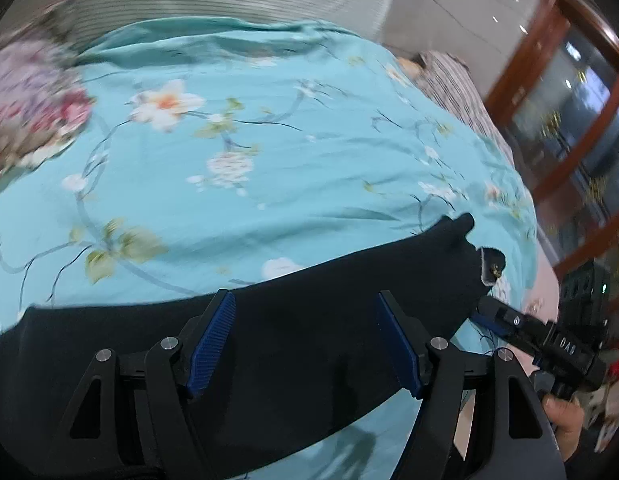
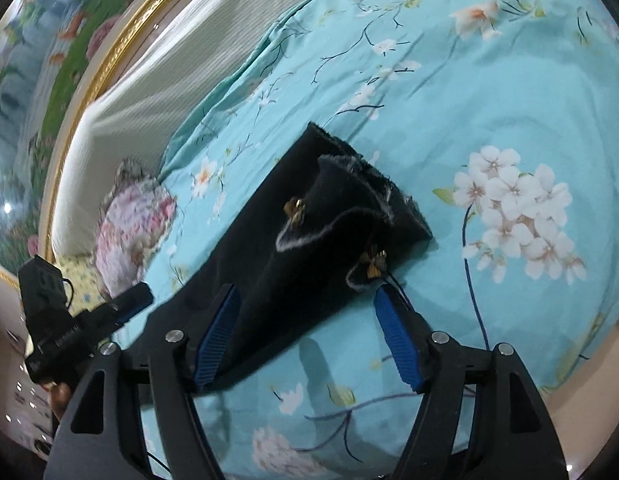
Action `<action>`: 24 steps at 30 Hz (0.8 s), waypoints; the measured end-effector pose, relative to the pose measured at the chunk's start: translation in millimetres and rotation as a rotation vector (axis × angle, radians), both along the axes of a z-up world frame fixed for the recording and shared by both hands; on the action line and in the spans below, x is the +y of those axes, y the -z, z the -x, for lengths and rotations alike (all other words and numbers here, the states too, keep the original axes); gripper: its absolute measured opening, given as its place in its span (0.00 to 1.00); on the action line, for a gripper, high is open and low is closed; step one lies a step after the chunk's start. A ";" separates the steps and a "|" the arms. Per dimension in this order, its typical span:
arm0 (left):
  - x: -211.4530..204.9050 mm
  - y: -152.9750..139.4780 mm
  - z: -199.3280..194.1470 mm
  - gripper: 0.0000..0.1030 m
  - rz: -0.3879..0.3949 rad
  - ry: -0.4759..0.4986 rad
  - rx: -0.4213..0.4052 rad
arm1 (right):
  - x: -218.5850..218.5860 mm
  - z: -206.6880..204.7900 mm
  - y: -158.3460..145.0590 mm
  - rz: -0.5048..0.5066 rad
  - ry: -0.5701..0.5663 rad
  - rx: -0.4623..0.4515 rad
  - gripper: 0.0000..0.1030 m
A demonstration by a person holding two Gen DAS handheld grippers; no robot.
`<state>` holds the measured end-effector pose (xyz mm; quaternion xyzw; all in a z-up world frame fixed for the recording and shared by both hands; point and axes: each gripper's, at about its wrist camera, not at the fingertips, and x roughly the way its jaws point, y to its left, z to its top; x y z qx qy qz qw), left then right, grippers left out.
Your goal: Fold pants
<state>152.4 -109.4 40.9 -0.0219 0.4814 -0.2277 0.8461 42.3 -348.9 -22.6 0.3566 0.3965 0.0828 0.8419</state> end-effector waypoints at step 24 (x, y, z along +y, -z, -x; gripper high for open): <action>-156.7 35.2 -61.6 0.72 -0.047 0.403 0.212 | -44.5 -2.1 24.9 -0.131 0.054 -0.078 0.12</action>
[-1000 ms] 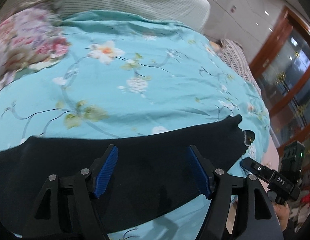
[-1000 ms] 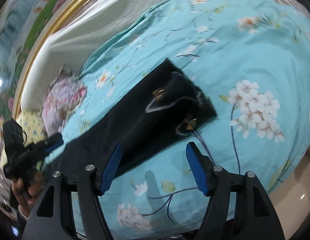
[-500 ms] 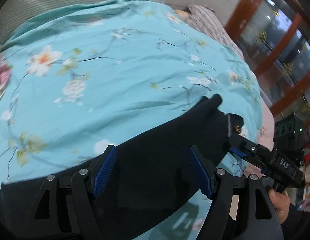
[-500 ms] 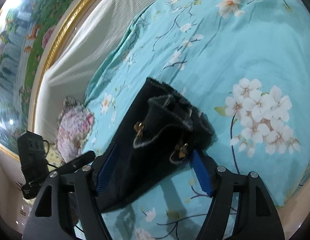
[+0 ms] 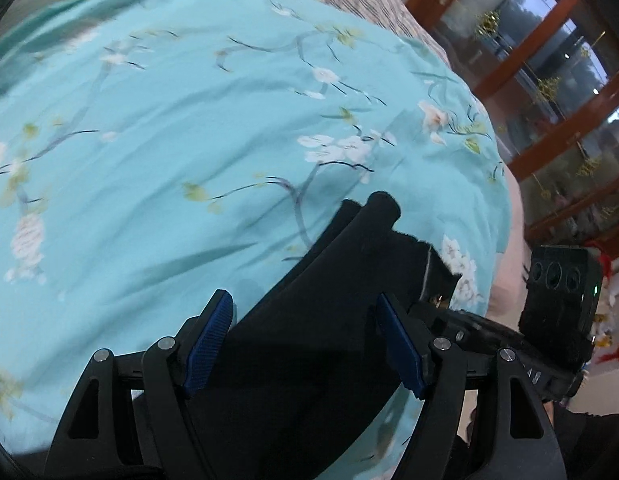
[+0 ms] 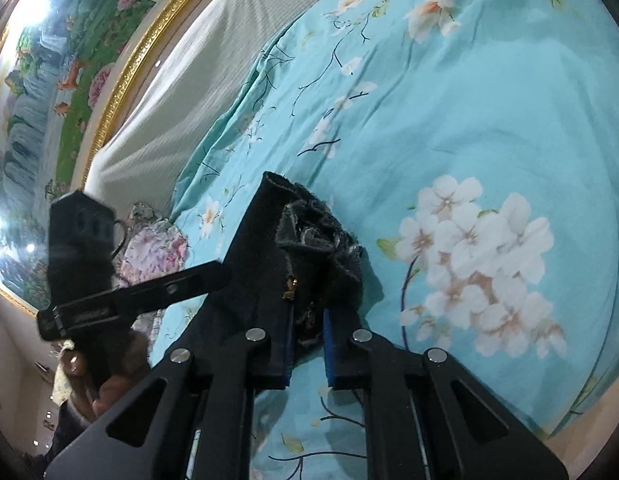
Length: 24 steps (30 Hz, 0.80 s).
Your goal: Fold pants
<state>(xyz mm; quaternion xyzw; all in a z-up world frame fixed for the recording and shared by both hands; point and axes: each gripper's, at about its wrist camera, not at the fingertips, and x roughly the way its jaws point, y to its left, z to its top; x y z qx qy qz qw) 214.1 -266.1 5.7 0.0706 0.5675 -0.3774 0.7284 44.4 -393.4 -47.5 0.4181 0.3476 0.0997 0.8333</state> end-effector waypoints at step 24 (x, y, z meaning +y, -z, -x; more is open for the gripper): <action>28.5 -42.9 7.6 0.10 0.280 0.083 0.016 | 13.4 4.8 -28.6 0.001 -0.112 -0.137 0.12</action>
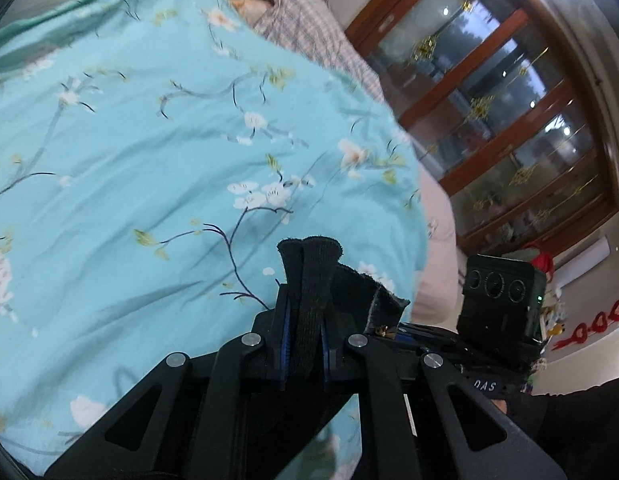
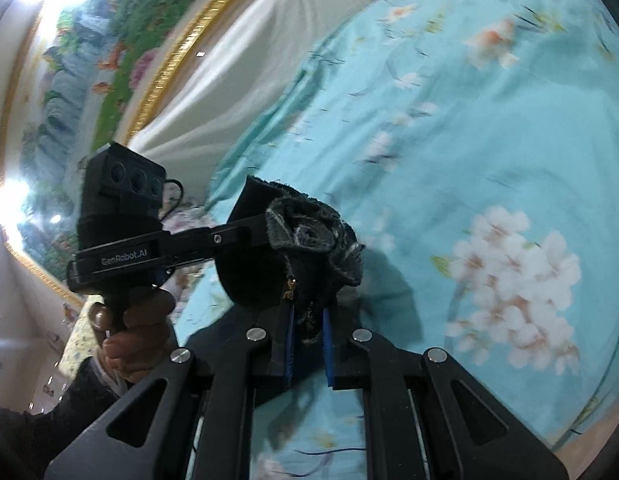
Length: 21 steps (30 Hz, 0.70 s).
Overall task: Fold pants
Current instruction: 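Lift the held pants and fold them toward the other gripper with both grippers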
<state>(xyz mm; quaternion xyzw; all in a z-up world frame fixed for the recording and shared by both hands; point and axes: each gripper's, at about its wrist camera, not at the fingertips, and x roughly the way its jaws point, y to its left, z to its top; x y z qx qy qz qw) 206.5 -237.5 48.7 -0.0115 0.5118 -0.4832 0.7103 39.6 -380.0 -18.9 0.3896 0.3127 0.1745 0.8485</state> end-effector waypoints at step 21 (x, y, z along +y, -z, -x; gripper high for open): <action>179.1 -5.0 34.3 0.10 0.133 -0.291 0.002 | 129.7 -24.2 -40.0 -0.025 -0.409 -0.124 0.12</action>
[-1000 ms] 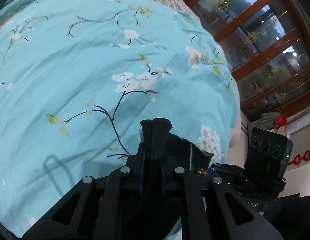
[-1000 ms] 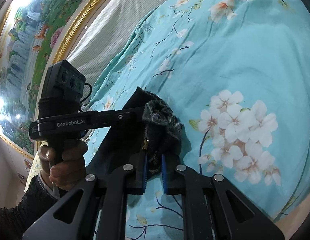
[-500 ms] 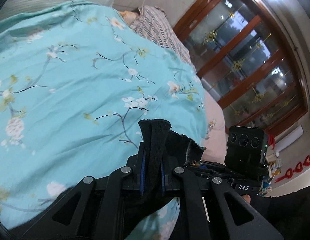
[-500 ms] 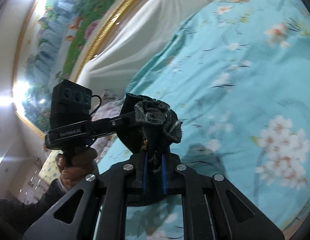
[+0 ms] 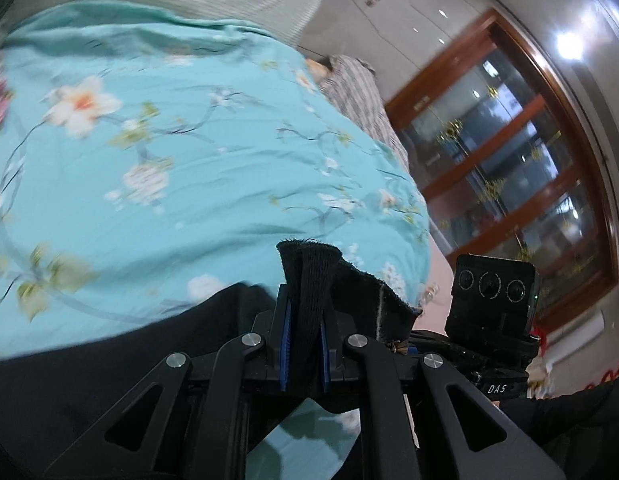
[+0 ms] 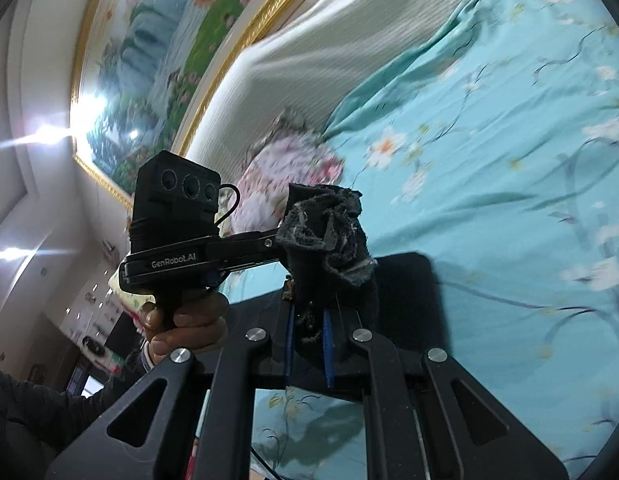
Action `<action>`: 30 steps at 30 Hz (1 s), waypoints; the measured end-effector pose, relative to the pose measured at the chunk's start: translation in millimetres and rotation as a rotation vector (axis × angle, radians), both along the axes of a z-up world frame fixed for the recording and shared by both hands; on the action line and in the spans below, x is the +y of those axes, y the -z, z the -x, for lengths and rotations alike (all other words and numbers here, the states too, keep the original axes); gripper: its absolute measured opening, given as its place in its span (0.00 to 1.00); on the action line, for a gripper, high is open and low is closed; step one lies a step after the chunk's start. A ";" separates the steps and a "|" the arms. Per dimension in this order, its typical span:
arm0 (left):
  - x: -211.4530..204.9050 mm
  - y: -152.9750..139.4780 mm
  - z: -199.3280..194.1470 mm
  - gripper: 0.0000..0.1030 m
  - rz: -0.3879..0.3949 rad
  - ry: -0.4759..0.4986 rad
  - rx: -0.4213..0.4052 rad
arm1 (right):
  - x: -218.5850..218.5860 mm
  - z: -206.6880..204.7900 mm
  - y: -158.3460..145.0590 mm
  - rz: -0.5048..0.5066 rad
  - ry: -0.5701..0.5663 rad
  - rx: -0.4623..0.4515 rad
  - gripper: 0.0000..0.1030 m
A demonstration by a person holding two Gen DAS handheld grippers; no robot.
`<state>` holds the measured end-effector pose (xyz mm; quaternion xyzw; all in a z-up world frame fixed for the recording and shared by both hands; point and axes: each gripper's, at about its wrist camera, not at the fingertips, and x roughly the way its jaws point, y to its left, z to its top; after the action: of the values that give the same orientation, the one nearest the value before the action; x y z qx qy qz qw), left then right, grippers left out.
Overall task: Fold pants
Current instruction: 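Lift the held pants and fold them toward the other gripper with both grippers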
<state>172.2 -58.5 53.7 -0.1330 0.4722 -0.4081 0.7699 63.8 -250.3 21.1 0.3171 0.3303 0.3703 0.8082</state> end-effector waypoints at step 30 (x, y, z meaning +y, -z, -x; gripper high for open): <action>109.7 83.9 26.6 0.13 0.063 -0.278 0.137 | 102.1 -7.0 46.6 0.187 -0.172 0.049 0.38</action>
<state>145.5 51.2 -30.2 -0.2487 0.4874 -0.3023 0.7805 70.8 -148.2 -25.5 0.2200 0.4087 0.3981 0.7912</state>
